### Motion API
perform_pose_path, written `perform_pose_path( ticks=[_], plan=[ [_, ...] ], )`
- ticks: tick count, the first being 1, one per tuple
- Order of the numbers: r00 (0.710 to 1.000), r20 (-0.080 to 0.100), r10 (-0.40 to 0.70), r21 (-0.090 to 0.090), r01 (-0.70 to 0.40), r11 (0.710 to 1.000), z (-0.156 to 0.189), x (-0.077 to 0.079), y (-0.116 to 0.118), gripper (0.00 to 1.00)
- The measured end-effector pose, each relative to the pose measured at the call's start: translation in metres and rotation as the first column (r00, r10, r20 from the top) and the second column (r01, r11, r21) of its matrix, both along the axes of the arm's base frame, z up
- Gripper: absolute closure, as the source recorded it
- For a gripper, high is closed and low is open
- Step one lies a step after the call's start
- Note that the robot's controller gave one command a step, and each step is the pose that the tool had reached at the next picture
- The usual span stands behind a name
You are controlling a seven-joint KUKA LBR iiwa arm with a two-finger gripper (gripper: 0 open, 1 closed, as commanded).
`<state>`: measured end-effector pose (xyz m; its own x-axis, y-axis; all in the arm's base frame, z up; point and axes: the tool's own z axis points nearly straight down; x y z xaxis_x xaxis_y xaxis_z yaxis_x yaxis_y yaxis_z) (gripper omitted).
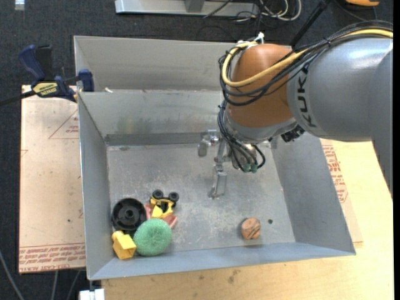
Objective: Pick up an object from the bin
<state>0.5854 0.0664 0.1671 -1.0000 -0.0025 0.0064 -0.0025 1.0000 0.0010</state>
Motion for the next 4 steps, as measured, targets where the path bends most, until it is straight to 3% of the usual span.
perform_pose_path(
  ticks=[1, 2, 3, 4],
  plan=[
    [1.0, 0.007, -0.001, 0.001, 0.001, 1.0, 0.005, 0.002, 0.0, 0.0],
    [0.997, 0.014, 0.076, -0.001, -0.076, 0.997, -0.029, 0.007, 0.014, 0.0],
    [0.993, 0.011, 0.12, -0.001, -0.12, 0.993, -0.077, 0.0, 0.067, 0.0],
    [0.927, 0.008, 0.376, 0.0, -0.376, 0.927, -0.096, 0.001, 0.078, 1.0]
  ],
)
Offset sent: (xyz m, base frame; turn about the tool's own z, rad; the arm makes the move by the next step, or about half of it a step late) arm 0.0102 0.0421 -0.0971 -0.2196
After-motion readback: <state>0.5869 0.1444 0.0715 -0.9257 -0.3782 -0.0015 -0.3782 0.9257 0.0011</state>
